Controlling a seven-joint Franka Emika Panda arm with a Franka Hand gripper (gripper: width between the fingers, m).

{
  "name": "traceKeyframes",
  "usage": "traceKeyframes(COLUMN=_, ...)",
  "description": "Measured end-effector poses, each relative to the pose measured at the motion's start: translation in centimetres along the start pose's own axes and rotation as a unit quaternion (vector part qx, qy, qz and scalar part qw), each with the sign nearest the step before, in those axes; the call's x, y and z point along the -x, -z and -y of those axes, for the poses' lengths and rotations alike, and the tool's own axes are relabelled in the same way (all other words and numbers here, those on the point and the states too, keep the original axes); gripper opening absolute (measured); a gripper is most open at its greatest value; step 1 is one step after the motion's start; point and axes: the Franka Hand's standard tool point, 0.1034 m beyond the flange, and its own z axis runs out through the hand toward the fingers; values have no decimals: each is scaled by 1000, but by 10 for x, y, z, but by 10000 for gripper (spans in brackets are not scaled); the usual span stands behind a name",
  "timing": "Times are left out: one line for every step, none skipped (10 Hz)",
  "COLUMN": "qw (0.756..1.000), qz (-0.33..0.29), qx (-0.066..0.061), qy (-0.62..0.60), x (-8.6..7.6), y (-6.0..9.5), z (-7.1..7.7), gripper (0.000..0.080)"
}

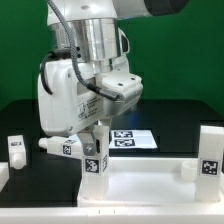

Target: Assemble desk

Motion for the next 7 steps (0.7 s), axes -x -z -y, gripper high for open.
traceKeyframes(qw=1000, qz=-1, qx=1, qy=-3, x=-1, y=0, z=0, gripper=292)
traceKeyframes(qw=1000, qz=1, qx=1, qy=-19, x=0, y=0, z=-1, gripper=292)
traceKeyframes(qw=1000, qz=1, qx=1, qy=-12, x=1, y=1, z=-1, gripper=441)
traceKeyframes(qw=1000, qz=5, qx=-2, qy=0, x=8, y=8, z=0, gripper=569)
traceKeyframes(qw=1000, qz=14, qx=-6, qy=12, x=16, y=23, z=3, gripper=569)
traceKeyframes(qw=999, qz=25, qx=-14, qy=16, x=23, y=41, z=6, gripper=633)
traceKeyframes(qw=999, qz=33, qx=-7, qy=18, x=29, y=52, z=2, gripper=644)
